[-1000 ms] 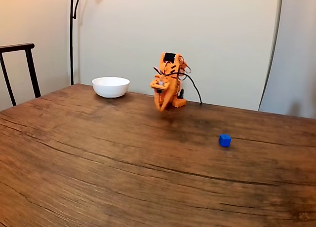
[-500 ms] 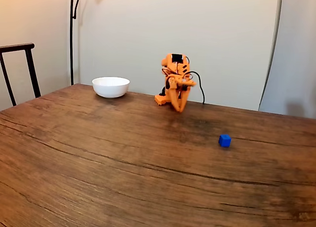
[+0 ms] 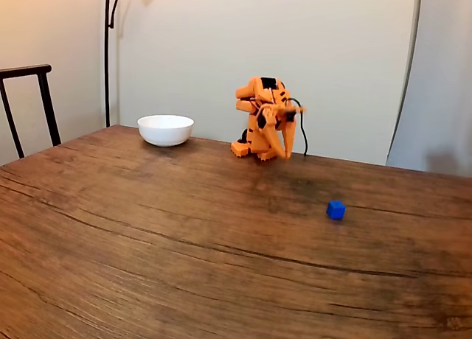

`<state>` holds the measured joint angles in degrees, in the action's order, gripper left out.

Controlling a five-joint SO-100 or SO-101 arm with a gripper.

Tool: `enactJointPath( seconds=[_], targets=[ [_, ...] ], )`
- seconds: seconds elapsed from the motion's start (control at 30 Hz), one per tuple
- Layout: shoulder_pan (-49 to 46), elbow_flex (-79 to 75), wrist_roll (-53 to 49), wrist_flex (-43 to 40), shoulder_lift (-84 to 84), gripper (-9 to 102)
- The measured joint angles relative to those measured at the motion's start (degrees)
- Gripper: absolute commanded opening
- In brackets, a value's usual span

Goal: Grasp the cube and drop it in the bowl

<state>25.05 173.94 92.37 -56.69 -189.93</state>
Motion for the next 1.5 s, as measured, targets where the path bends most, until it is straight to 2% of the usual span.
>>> enactJointPath(
  seconds=[0.27, 1.07, 1.27, 1.5],
  targets=[
    [2.37, -2.46, 0.00, 0.00, 0.18, 0],
    [1.32, -12.48, 0.09, 2.02, 1.49, 0],
    [-2.20, -21.45, 0.09, 2.02, 11.34, 0],
    [-1.58, -37.53, 0.44, 2.11, 34.01, 0]
  ],
)
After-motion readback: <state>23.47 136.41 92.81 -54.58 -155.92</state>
